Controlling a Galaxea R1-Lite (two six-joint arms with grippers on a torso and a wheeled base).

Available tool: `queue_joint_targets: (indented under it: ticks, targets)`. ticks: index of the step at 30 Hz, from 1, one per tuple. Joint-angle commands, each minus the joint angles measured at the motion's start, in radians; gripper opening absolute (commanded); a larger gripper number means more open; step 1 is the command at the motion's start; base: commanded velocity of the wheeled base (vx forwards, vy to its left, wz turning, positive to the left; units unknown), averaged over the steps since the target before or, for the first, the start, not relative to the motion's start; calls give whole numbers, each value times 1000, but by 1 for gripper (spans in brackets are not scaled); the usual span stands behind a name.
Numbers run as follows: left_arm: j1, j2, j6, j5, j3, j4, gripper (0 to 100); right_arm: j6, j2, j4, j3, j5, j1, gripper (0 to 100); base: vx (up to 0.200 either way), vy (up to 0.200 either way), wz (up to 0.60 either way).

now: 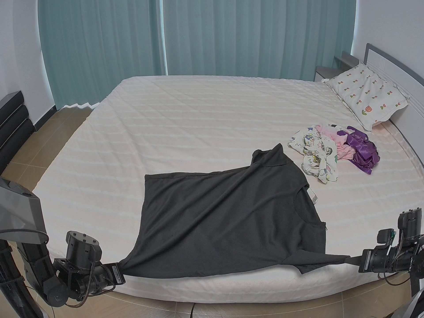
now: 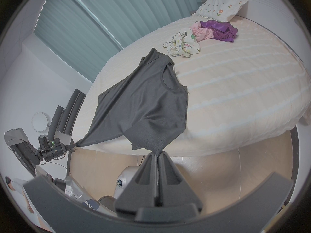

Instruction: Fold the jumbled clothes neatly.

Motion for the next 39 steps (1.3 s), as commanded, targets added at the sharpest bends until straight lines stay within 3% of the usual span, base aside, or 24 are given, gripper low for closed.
queue_joint_targets:
  ticks: [1, 31, 39]
  targets:
    - [3, 8, 0, 1, 12, -36, 0, 2, -13, 1, -16, 0, 1, 0, 0, 0, 0]
    - [52, 4, 0, 7, -139, -71, 0, 10, -14, 3, -143, -4, 1, 0, 0, 0, 0]
    - [77, 24, 0, 13, -235, -68, 0, 30, 4, 6, -223, -6, 8, 0, 0, 0, 0]
